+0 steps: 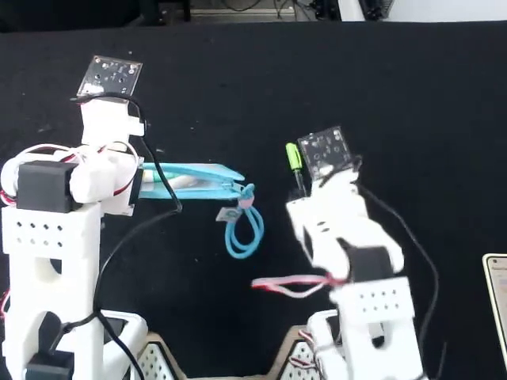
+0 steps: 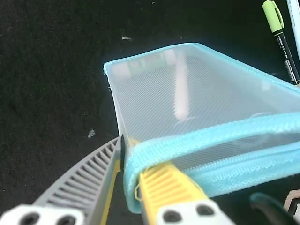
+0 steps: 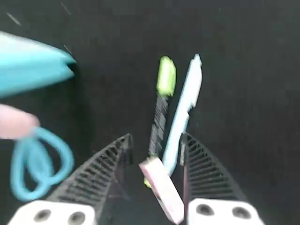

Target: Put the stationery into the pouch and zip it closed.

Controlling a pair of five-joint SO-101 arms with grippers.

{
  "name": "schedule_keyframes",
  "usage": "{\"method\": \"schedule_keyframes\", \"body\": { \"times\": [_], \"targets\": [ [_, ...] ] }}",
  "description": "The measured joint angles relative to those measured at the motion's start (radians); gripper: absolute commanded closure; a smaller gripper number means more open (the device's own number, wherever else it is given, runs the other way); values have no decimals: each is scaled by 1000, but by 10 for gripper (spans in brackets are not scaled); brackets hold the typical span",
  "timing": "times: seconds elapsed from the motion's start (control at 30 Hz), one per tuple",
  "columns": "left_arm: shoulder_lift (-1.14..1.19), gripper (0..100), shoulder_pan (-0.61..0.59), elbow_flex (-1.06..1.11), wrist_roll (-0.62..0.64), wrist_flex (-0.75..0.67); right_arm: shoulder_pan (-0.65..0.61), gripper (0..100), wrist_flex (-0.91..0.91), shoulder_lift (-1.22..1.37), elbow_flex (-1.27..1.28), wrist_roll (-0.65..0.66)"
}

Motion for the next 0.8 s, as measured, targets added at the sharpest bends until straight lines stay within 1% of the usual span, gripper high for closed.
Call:
{"method": "schedule_keyframes", "body": {
  "times": [0.13,0.43,0.6,0.8],
  "targets": [
    [2,970,0,0,0,0,71,845,0,150,0,64],
    [2,970,0,0,0,0,75,845,-32,457,-3,232],
    [2,970,0,0,0,0,75,845,-35,549,-26,304],
    [2,970,0,0,0,0,77,851,-51,597,-46,376]
  ]
}}
